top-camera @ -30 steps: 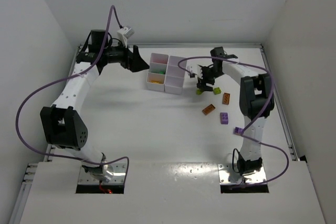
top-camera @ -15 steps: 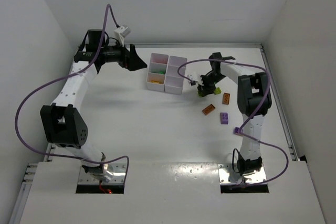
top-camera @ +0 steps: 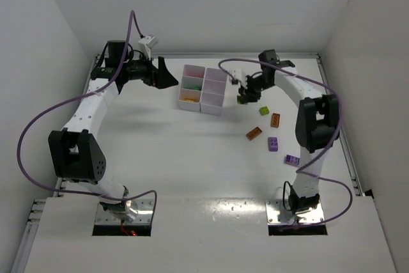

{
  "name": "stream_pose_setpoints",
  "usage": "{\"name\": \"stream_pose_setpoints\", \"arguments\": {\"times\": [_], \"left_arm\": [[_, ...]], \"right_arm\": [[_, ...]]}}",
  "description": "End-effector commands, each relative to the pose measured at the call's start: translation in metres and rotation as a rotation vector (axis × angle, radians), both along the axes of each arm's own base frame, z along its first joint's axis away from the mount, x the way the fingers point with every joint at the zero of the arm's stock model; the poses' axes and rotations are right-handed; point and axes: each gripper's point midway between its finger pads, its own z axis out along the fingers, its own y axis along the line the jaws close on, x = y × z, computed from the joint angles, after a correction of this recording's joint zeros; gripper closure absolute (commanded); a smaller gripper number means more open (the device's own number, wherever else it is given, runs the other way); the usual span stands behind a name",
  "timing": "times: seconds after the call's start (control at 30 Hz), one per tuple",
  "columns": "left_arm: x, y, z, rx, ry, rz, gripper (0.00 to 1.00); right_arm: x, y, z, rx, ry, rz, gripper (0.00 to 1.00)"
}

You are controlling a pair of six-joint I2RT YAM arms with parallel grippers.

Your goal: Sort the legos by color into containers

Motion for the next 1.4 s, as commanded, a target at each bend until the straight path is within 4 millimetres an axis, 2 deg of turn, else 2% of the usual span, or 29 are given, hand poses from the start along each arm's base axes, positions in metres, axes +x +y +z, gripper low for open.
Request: {"name": "stream_pose_setpoints", "arguments": {"times": [0.0,0.03,0.07,0.1,0.13,0.17,0.2,0.23,0.3,0.33,0.37,0.47,0.5,0.6,0.67,0.77,1.0,1.1,1.2,1.27,1.3,1.37], "left_arm": [[0.0,0.014,0.01,0.022,0.001,0.179,0.0],[0.0,0.015,0.004,0.02,0.026,0.199,0.0],[-0.005,0.015,0.0,0.022,0.035,0.199,0.0],[-0.007,0.016,0.0,0.022,0.037,0.199,0.0],[-0.007,0.018,-0.005,0.031,0.045,0.212,0.0],[-0.008,0.018,-0.001,0.029,0.034,0.212,0.0],[-0.009,0.017,0.0,0.025,0.035,0.204,0.0],[-0.01,0.018,0.001,0.015,0.036,0.198,0.0],[-0.012,0.018,0.003,0.007,0.025,0.168,0.0],[-0.013,0.016,0.007,0.001,0.017,0.159,0.0],[-0.013,0.016,0.007,0.001,0.017,0.158,0.0],[-0.012,0.018,0.012,-0.005,0.002,0.148,0.0],[-0.013,0.017,0.007,-0.004,0.013,0.133,0.0],[-0.013,0.019,0.012,-0.013,0.005,0.129,0.0],[-0.011,0.019,0.009,-0.007,0.007,0.125,0.0],[-0.012,0.018,0.009,-0.012,0.007,0.116,0.0],[-0.009,0.017,0.006,-0.011,0.01,0.105,0.0],[-0.001,0.02,0.001,0.005,0.018,0.131,0.0],[0.004,0.024,0.008,0.013,0.003,0.162,0.0],[0.005,0.023,0.004,0.009,0.02,0.165,0.0],[0.005,0.023,0.004,0.009,0.02,0.165,0.0],[0.005,0.023,0.004,0.009,0.02,0.165,0.0]], "right_arm": [[0.043,0.054,0.139,0.34,-0.149,-0.213,0.99],[0.056,0.068,0.161,0.387,-0.211,-0.228,0.99],[0.058,0.074,0.172,0.421,-0.193,-0.268,0.99],[0.062,0.083,0.174,0.44,-0.184,-0.273,0.99],[0.07,0.089,0.189,0.458,-0.212,-0.277,0.99],[0.072,0.1,0.189,0.457,-0.211,-0.277,0.99],[0.079,0.108,0.175,0.443,-0.188,-0.293,0.99],[0.085,0.117,0.183,0.449,-0.194,-0.321,0.99],[0.096,0.125,0.177,0.443,-0.184,-0.36,0.99],[0.108,0.126,0.171,0.442,-0.174,-0.401,0.99],[0.108,0.133,0.169,0.443,-0.173,-0.39,0.99],[0.117,0.136,0.155,0.422,-0.173,-0.423,0.99],[0.116,0.142,0.157,0.43,-0.181,-0.413,0.99],[0.12,0.141,0.147,0.415,-0.185,-0.418,0.99],[0.124,0.14,0.148,0.411,-0.207,-0.419,0.99],[0.13,0.138,0.136,0.384,-0.219,-0.423,0.99],[0.125,0.133,0.115,0.294,-0.233,-0.385,0.97],[0.12,0.129,0.097,0.25,-0.223,-0.371,0.93],[0.12,0.124,0.092,0.234,-0.227,-0.387,0.83],[0.121,0.123,0.092,0.224,-0.238,-0.389,0.8],[0.119,0.122,0.087,0.219,-0.229,-0.389,0.75],[0.119,0.122,0.09,0.224,-0.238,-0.389,0.68]]}}
